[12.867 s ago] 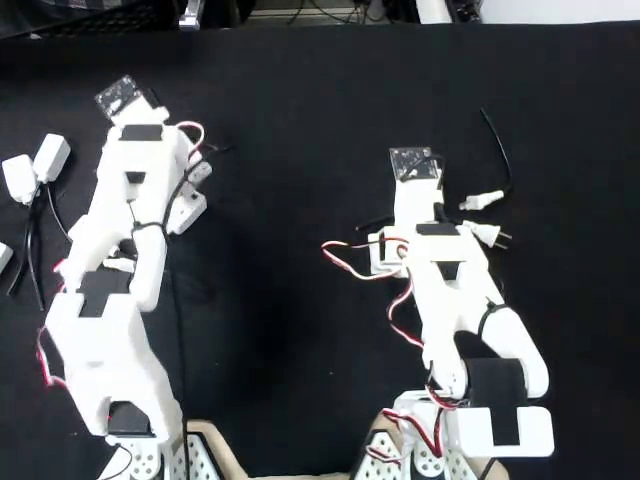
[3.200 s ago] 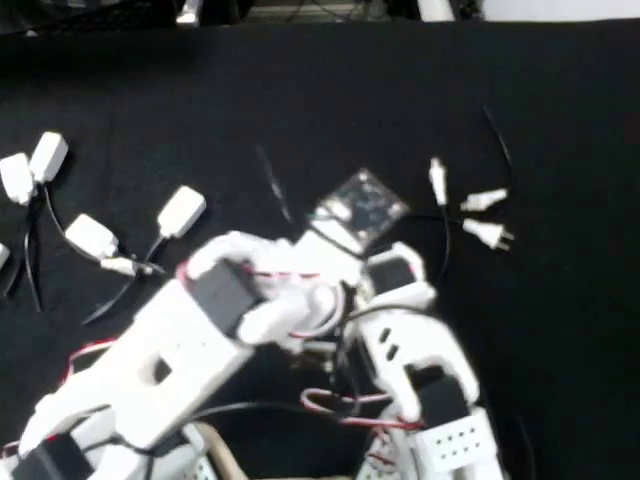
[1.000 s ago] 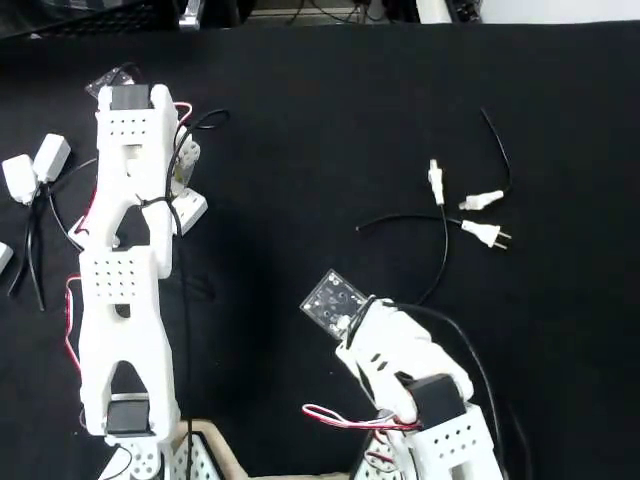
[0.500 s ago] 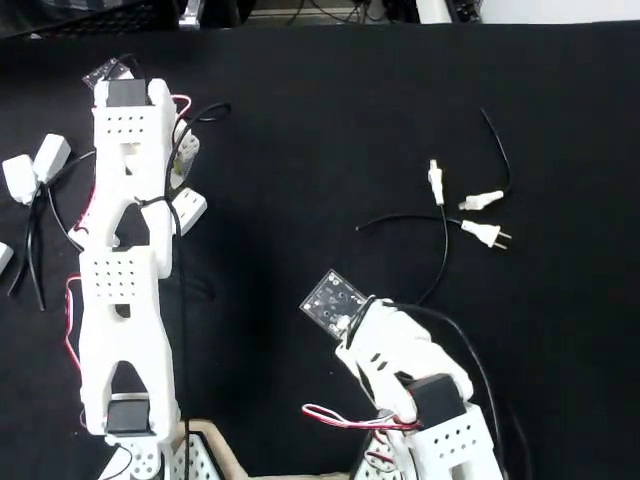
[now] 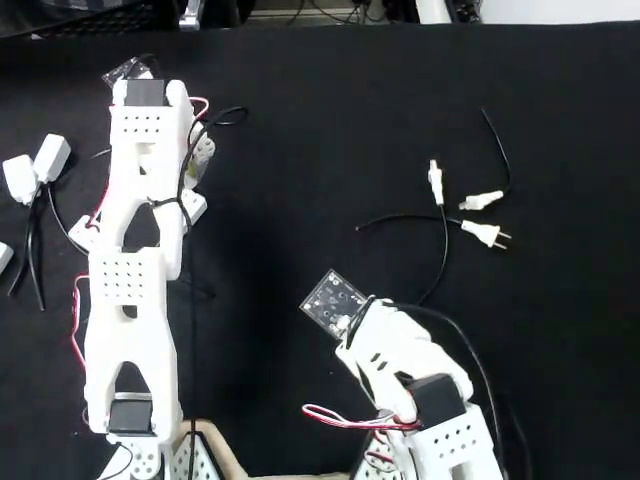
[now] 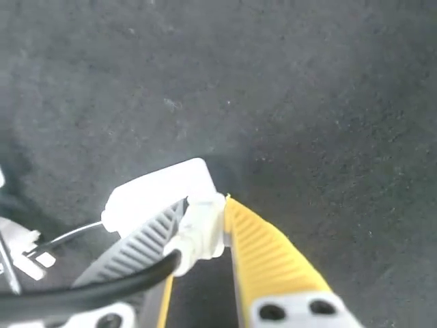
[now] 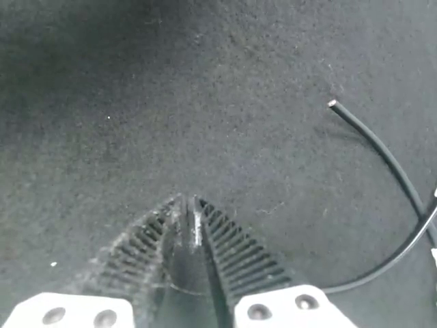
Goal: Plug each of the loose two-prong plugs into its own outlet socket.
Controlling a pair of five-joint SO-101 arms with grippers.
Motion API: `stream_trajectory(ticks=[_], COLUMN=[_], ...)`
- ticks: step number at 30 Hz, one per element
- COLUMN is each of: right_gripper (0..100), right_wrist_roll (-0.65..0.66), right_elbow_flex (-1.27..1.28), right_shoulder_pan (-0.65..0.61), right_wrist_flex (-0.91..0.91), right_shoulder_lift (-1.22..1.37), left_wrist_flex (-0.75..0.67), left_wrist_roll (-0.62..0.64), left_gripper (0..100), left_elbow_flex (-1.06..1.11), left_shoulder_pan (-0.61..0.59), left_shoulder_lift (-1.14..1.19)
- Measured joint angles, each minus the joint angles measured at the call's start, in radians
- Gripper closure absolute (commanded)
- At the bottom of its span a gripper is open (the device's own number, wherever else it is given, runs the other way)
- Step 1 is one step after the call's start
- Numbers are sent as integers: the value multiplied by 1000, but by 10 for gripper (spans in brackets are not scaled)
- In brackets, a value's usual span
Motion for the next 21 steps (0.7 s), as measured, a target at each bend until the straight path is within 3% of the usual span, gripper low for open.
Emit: stream_trajectory(ticks=[21], right_gripper=[986], right_wrist_roll=[0], right_elbow_flex=[0], right_shoulder_pan=[0], right_wrist_flex=[0], right_shoulder_lift=[0], left_wrist_flex=[-31], left_wrist_roll=[18], left_gripper=[973], left_elbow_flex=[55], left_shoulder_pan=[-54], left_shoulder_lift=[15])
